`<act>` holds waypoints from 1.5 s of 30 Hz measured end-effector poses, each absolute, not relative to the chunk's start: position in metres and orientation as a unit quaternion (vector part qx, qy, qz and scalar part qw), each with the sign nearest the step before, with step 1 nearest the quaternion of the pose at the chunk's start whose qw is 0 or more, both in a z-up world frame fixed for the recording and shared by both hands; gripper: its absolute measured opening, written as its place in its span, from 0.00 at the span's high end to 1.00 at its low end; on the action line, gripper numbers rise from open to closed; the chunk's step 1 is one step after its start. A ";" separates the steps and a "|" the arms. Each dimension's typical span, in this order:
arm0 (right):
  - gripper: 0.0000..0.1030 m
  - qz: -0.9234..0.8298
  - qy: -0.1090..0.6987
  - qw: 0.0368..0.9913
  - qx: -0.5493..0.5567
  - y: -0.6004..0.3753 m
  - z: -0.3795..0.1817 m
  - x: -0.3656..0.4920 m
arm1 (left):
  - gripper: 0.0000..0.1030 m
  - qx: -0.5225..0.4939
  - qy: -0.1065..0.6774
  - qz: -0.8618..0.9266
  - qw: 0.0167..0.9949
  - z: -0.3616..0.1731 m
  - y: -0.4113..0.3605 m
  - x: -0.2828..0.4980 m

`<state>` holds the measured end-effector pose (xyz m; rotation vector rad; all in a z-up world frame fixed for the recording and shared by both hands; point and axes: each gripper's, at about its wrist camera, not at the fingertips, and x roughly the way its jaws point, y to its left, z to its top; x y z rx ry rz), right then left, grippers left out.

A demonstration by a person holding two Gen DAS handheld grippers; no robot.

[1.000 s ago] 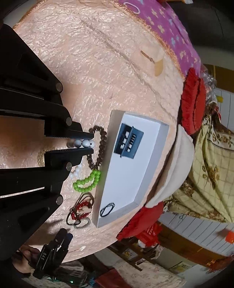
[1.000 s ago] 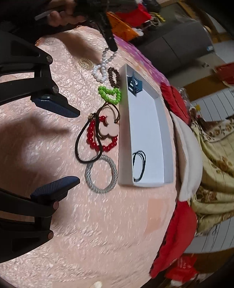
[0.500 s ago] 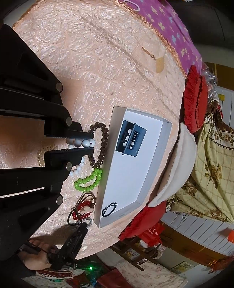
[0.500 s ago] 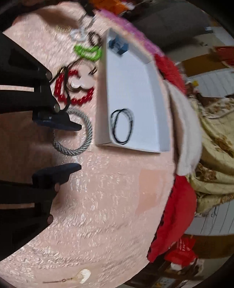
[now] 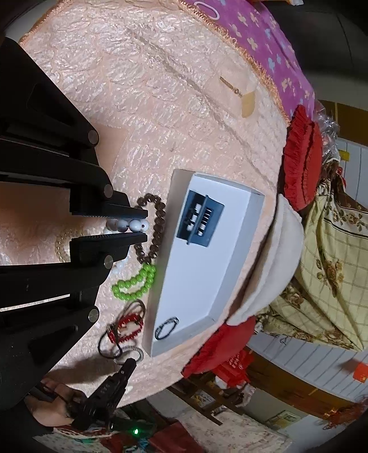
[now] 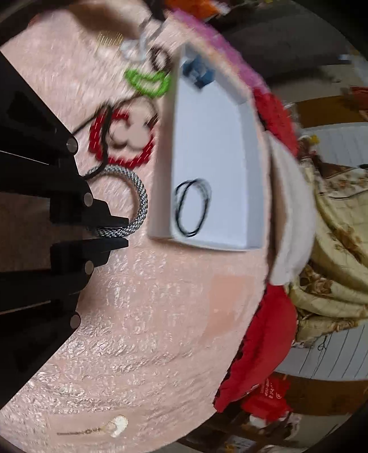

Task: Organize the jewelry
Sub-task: 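Carry the pearl bracelet and the grey bangle over the white box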

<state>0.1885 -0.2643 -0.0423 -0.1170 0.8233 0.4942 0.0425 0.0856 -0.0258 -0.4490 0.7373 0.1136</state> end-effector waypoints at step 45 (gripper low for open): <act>0.93 0.312 0.364 0.877 -0.023 -0.217 -0.020 0.154 | 0.93 -0.163 0.348 0.091 0.919 -0.013 0.072 0.039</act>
